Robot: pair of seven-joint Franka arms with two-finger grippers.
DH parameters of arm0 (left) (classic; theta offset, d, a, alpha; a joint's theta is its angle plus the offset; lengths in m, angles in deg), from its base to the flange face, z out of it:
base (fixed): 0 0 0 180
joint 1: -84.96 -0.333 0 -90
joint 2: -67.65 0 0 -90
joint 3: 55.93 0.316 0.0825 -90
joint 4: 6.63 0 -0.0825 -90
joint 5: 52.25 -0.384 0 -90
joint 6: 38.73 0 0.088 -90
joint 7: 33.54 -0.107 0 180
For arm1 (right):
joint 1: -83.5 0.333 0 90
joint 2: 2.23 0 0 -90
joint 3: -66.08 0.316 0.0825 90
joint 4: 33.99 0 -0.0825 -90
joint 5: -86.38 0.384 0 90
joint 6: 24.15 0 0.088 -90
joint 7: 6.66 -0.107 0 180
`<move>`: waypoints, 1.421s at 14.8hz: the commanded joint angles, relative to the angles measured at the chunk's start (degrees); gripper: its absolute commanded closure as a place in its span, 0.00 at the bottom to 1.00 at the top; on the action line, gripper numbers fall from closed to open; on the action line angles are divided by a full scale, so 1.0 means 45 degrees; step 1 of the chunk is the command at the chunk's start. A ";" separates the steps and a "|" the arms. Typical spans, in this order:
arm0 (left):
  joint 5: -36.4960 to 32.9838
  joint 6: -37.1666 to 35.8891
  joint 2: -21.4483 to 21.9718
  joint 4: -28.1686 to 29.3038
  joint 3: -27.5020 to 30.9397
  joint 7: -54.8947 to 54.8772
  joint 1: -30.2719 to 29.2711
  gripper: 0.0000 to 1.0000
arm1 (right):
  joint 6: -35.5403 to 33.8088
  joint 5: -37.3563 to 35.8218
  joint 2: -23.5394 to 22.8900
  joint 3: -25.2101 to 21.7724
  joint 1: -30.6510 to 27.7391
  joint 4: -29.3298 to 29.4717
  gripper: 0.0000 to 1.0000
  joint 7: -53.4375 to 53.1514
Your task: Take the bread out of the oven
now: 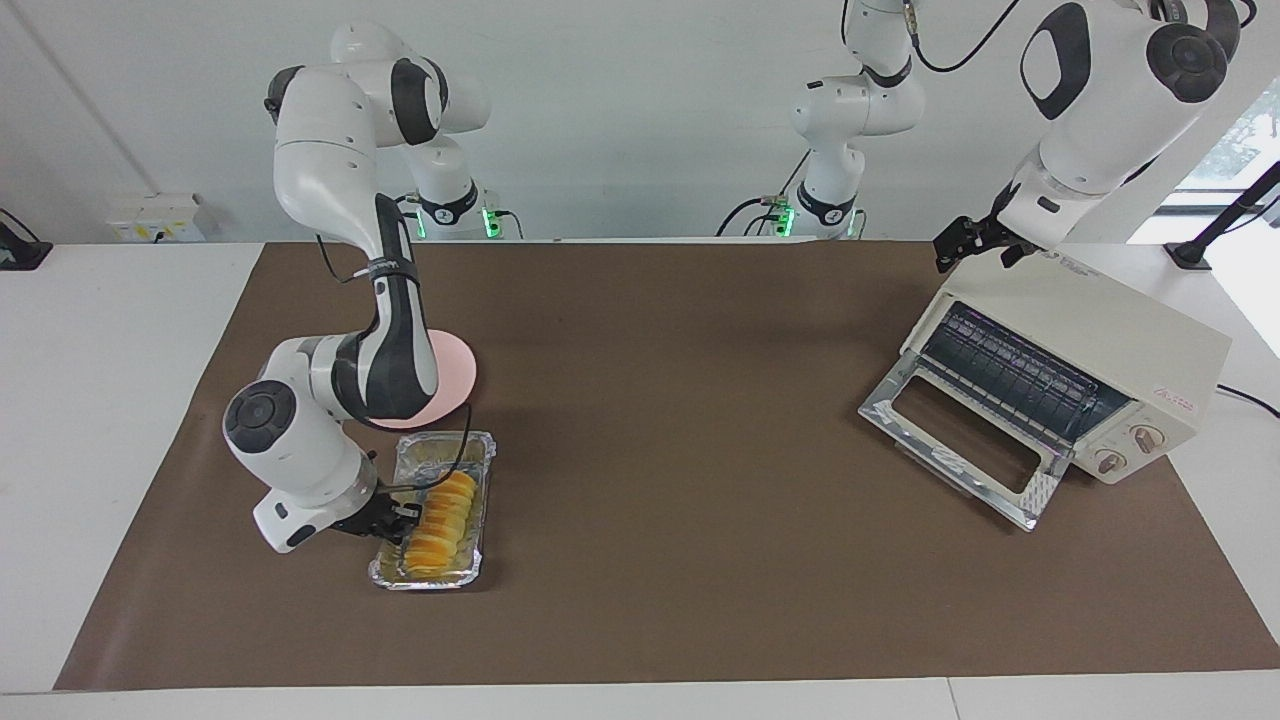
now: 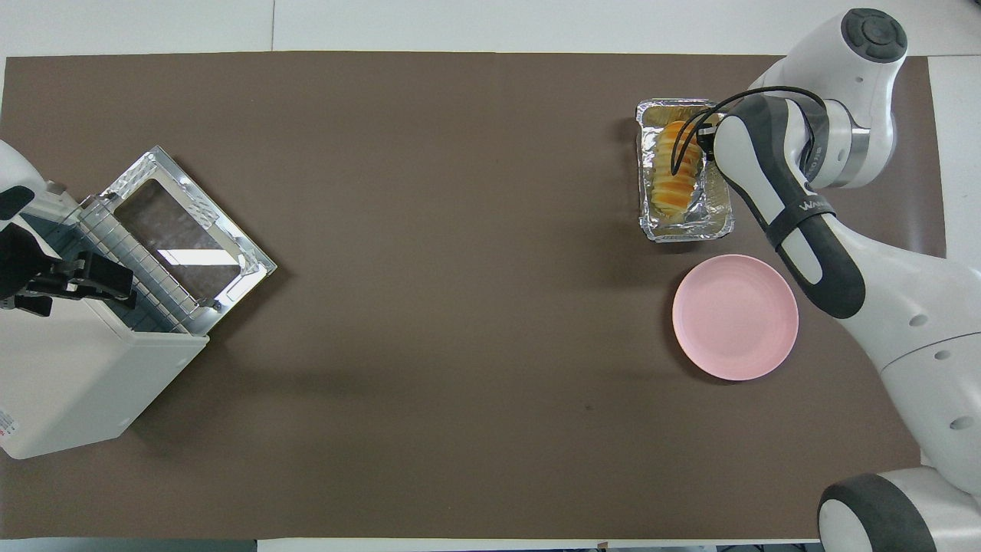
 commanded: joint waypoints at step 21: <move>0.0246 -0.0024 0.0256 0.0147 -0.0031 -0.0042 -0.0129 0.00 | -0.1155 -0.1498 0.1015 0.0094 0.1074 0.0178 0.00 0.0057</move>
